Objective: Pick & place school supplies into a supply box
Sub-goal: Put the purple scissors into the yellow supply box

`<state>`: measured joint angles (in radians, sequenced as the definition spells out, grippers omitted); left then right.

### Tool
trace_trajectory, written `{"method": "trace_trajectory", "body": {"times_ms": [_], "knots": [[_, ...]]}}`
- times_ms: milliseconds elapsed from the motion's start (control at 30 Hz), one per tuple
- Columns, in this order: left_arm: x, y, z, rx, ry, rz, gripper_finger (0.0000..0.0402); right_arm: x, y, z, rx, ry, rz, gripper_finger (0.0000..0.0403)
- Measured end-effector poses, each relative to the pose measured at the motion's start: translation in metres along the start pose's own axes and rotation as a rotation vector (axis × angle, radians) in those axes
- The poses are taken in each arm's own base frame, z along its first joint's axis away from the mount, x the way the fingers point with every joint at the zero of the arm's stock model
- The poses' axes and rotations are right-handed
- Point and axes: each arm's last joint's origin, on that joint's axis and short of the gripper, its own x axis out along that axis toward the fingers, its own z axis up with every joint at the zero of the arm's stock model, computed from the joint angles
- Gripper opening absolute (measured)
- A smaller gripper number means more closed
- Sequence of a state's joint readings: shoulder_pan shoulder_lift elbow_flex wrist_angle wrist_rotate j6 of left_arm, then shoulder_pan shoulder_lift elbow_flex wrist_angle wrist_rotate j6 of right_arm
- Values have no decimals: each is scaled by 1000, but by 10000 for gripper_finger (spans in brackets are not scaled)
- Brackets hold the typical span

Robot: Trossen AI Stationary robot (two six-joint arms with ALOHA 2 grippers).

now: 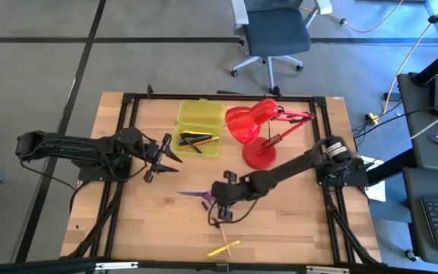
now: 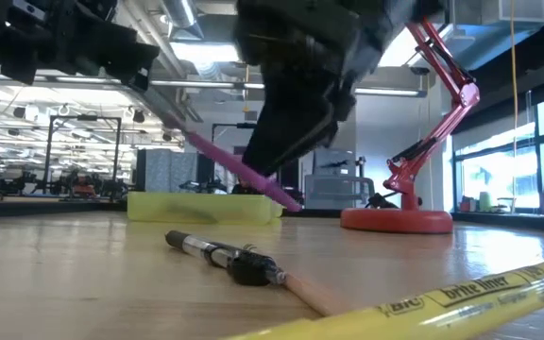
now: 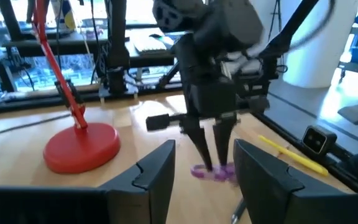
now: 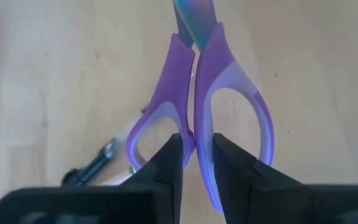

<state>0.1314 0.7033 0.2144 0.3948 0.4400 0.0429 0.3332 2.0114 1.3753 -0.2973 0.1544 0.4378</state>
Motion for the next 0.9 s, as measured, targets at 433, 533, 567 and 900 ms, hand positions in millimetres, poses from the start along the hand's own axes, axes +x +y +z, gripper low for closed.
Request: {"method": "trace_trajectory", "body": {"times_ms": [433,533,567,900], "knots": [[6,-1,4,-5,-51,-22,155,-48,-15,-24,-291,-759,510,76],[13,-4,6,-8,-95,-55,152,-48,-28,-25,-313,-843,603,77],[17,-5,7,-5,-114,-67,150,-48,-31,-23,-305,-846,624,77],[67,-2,9,-63,-100,-141,136,-37,-37,-9,-294,-816,669,77]]}}
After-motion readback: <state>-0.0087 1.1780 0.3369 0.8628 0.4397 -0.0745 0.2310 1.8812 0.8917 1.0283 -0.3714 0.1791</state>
